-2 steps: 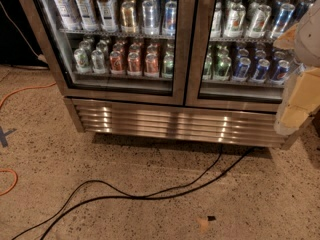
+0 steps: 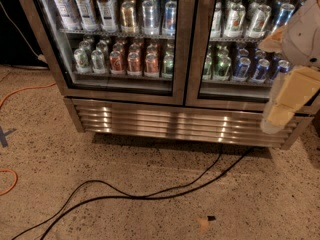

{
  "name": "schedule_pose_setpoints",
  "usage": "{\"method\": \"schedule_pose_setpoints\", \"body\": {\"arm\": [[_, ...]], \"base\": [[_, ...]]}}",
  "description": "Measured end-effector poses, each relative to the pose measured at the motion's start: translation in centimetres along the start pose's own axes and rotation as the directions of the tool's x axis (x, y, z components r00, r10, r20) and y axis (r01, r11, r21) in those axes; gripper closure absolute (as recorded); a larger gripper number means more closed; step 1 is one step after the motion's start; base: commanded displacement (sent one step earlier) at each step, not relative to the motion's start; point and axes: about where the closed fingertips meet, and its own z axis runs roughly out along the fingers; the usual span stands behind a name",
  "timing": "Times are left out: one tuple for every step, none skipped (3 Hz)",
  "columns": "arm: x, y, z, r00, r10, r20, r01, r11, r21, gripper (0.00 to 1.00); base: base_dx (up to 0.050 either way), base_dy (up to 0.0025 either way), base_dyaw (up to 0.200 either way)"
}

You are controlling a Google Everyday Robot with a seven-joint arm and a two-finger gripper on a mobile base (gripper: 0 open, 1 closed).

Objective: Open left fridge door

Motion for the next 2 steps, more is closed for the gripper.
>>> {"method": "schedule_pose_setpoints", "body": {"arm": [[-2.6, -1.9, 2.0, 0.967, -0.071, 0.245, 0.088, 0.9945, -0.057, 0.0], [-3.3, -2.9, 2.7, 0.831, -0.137, 0.54, 0.195, 0.9794, -0.052, 0.0]], "base": [[0.0, 0.0, 0.0], [0.0, 0.0, 0.0]]}}
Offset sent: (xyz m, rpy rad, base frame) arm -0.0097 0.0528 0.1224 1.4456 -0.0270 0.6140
